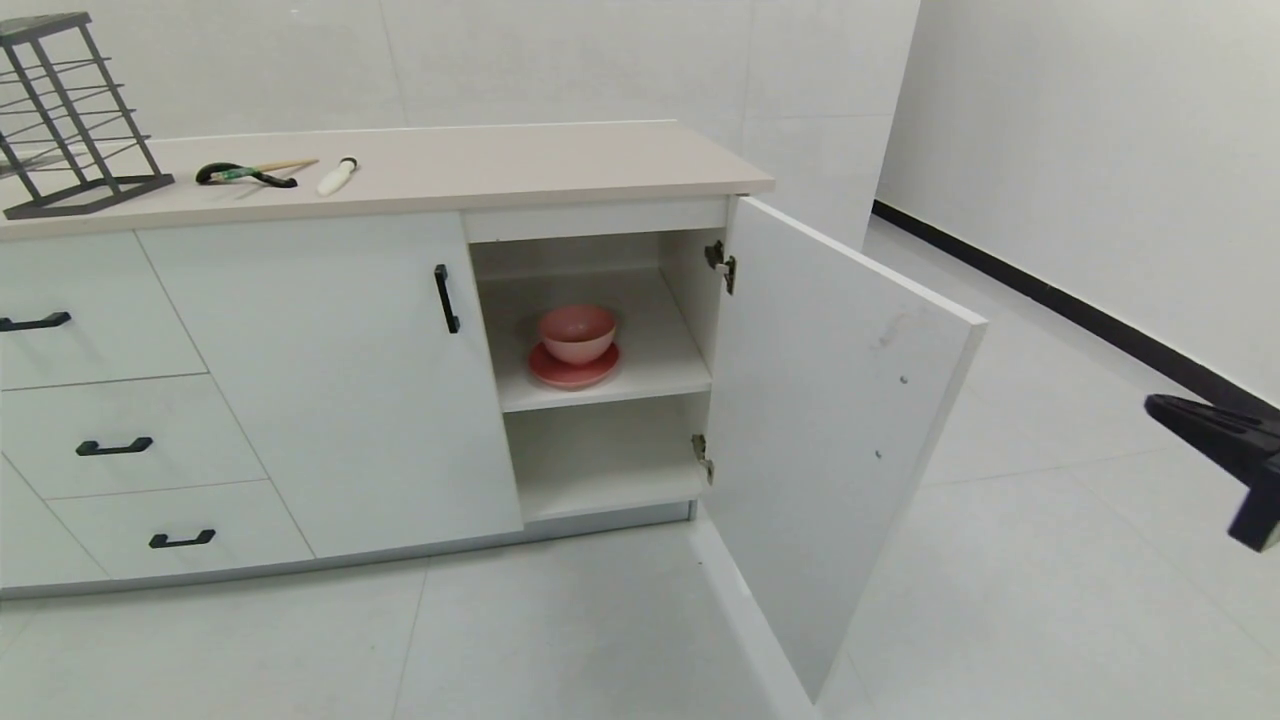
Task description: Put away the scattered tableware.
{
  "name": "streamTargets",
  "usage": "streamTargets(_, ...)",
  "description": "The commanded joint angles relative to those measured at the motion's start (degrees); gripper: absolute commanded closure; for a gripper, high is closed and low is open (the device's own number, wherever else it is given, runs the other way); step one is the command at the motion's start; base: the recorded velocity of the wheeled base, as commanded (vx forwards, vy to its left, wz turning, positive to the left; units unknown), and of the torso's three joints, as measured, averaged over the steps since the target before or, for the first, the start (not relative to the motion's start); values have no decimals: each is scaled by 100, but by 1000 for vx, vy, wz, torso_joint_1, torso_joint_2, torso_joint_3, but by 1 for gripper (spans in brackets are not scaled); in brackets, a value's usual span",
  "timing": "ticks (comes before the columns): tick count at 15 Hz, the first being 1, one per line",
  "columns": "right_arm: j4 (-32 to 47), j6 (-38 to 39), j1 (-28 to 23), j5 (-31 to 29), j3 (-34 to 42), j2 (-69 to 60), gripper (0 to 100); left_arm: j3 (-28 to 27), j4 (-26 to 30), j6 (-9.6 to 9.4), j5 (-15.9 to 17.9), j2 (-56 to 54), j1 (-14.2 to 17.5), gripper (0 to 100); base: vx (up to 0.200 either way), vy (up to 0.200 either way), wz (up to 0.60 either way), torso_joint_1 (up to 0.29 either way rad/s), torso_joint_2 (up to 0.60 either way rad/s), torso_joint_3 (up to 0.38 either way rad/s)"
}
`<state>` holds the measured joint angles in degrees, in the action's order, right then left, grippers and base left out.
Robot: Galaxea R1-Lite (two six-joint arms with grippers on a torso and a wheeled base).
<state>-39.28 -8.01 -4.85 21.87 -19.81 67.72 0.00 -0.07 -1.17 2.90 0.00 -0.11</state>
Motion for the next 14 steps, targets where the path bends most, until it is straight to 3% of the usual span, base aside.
streamTargets(1, -467, -113, 19, 212, -23, 1226, 100, 0, -10, -6, 9, 0, 2, 0, 0, 0, 0, 0, 0, 0)
streamTargets(10, -3350, -148, 169, 1320, -269, 3441, 100, 0, -10, 20, 26, 0, 11, 0, 0, 0, 0, 0, 0, 0)
streamTargets(14, -3578, -148, 283, 1390, -788, 4030, 100, 0, -10, 20, 35, 0, 11, 0, 0, 0, 0, 0, 0, 0)
